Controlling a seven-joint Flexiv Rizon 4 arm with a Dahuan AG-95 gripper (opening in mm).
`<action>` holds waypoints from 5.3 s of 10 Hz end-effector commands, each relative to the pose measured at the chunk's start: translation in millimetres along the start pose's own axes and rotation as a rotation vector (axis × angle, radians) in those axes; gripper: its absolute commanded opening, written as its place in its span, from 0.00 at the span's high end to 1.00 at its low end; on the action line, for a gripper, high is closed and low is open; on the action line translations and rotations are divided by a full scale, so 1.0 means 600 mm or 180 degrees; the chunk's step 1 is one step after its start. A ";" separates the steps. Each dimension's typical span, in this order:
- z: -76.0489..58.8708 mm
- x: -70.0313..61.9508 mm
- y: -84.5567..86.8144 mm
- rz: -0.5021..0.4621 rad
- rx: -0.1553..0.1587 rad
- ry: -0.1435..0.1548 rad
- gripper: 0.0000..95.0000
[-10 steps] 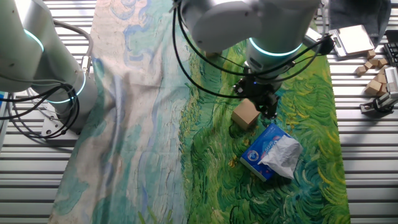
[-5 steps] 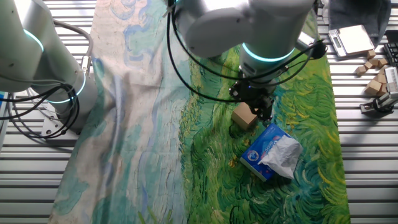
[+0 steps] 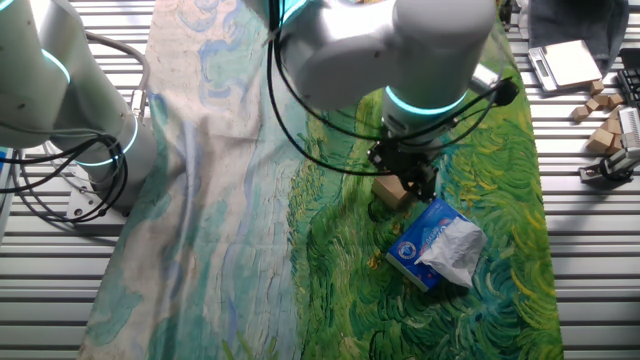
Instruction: Stack the blocks in a vertical line of five
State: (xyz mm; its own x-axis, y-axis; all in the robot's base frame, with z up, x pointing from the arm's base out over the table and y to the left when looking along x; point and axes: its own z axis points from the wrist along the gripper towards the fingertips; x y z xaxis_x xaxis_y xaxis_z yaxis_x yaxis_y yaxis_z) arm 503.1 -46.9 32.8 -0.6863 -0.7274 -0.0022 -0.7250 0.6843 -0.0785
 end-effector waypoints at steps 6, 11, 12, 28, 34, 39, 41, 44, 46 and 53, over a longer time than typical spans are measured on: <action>0.002 -0.002 0.001 0.0174 -0.0047 0.0061 1.00; -0.004 -0.003 0.003 0.0166 -0.0104 0.0038 1.00; -0.021 -0.009 0.007 0.0190 -0.0212 0.0023 1.00; -0.215 -0.107 0.192 0.0152 -0.0357 0.0431 1.00; -0.215 -0.107 0.192 0.0142 -0.0289 0.0196 1.00; -0.215 -0.107 0.192 0.0345 -0.0387 0.0163 1.00; -0.215 -0.107 0.192 0.0357 -0.0405 0.0152 1.00; -0.215 -0.107 0.192 0.0425 -0.0457 0.0115 1.00; -0.215 -0.107 0.192 0.0417 -0.0460 0.0115 1.00; -0.317 -0.098 0.170 0.0187 -0.0544 0.0067 1.00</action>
State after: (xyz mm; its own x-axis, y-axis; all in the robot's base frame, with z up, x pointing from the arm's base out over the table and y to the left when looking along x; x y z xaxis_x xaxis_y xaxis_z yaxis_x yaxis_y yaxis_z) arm 457.9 75.7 217.5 -0.7281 -0.6852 0.0204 -0.6810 0.7264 0.0927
